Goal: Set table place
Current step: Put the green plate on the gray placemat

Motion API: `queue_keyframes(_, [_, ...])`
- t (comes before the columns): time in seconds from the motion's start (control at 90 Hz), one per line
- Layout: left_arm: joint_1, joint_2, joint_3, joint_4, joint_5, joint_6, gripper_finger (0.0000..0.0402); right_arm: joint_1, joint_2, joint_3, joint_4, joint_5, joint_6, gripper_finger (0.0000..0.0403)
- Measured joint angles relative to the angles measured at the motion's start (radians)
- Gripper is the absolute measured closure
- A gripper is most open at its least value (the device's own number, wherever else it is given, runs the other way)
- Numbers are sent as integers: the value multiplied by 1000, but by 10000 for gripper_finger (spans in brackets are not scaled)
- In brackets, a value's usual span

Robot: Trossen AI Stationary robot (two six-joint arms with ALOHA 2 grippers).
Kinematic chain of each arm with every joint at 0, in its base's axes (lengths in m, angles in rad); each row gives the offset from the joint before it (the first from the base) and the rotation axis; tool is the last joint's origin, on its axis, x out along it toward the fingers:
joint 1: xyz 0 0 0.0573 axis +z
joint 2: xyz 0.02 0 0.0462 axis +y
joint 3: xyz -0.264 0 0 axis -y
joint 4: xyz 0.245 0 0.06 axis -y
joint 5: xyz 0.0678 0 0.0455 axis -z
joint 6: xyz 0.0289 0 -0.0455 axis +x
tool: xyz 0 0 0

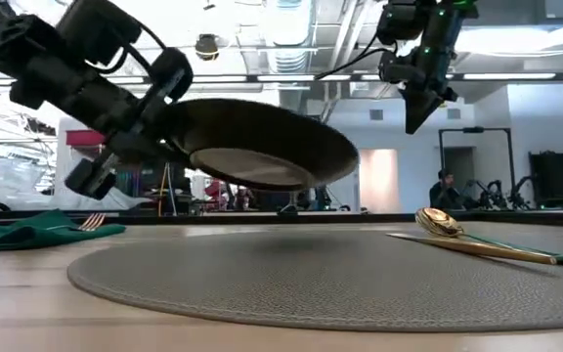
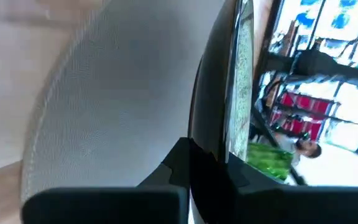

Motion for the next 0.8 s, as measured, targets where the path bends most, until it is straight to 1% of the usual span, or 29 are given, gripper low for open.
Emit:
queue_keyframes(0.122, [-48,95,41,43,16,-11,397,7,0,0,-1,0,0,403])
queue_keyframes(0.244, [-99,178,78,123,31,-19,397,14,0,0,-4,0,-7,403])
queue_keyframes(0.378, [-136,238,110,136,21,-58,397,14,0,-1,-12,0,-27,403])
queue_keyframes(0.467, [-141,258,110,116,4,-78,397,14,0,-1,-23,0,-28,403])
queue_keyframes(0.6, [-134,256,111,70,-19,-82,397,14,0,-1,-28,-1,-30,403])
queue_keyframes(0.8, [-121,256,110,51,-11,-73,397,14,0,-1,-29,-1,-29,403])
